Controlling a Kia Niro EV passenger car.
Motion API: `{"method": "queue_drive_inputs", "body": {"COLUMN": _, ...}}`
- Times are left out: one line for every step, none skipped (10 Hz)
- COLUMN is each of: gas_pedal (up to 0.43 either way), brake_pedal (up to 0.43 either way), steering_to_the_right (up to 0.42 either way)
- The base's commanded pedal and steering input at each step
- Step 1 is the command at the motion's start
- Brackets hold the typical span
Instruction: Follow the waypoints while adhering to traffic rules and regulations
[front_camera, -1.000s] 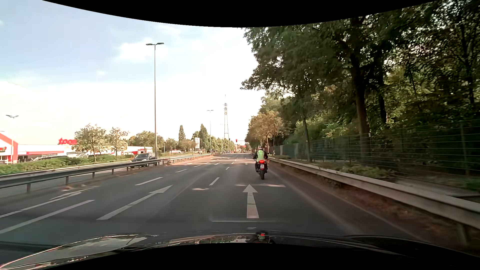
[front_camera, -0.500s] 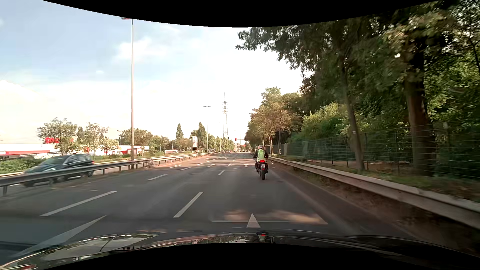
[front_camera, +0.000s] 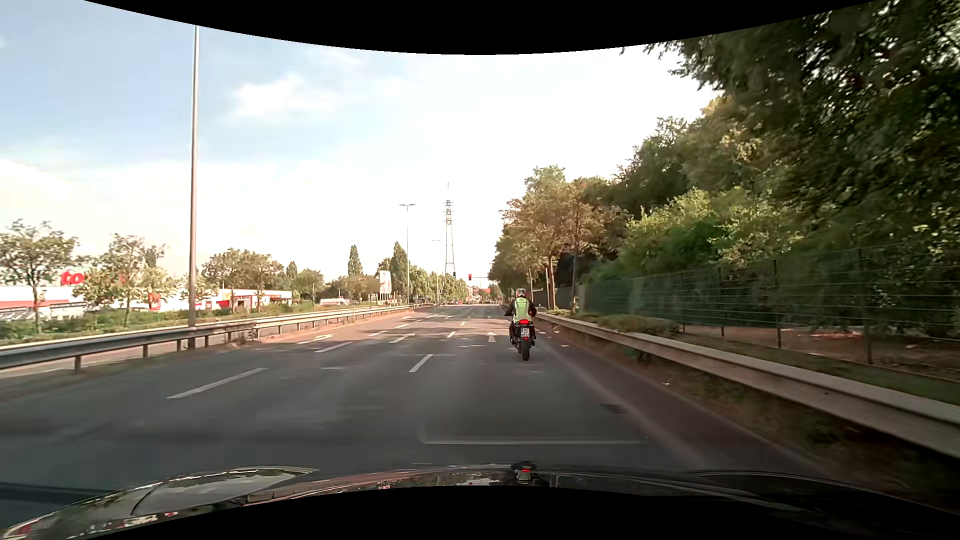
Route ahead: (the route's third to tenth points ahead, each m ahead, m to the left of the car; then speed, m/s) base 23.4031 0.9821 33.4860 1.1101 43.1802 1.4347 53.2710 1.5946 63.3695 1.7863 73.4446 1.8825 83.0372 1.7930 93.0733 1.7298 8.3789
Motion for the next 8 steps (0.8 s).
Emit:
{"method": "queue_drive_inputs", "body": {"gas_pedal": 0.039, "brake_pedal": 0.0, "steering_to_the_right": -0.002}}
{"method": "queue_drive_inputs", "body": {"gas_pedal": 0.047, "brake_pedal": 0.0, "steering_to_the_right": -0.001}}
{"method": "queue_drive_inputs", "body": {"gas_pedal": 0.059, "brake_pedal": 0.0, "steering_to_the_right": -0.001}}
{"method": "queue_drive_inputs", "body": {"gas_pedal": 0.059, "brake_pedal": 0.0, "steering_to_the_right": -0.002}}
{"method": "queue_drive_inputs", "body": {"gas_pedal": 0.059, "brake_pedal": 0.0, "steering_to_the_right": -0.002}}
{"method": "queue_drive_inputs", "body": {"gas_pedal": 0.067, "brake_pedal": 0.0, "steering_to_the_right": -0.002}}
{"method": "queue_drive_inputs", "body": {"gas_pedal": 0.067, "brake_pedal": 0.0, "steering_to_the_right": -0.002}}
{"method": "queue_drive_inputs", "body": {"gas_pedal": 0.067, "brake_pedal": 0.0, "steering_to_the_right": -0.003}}
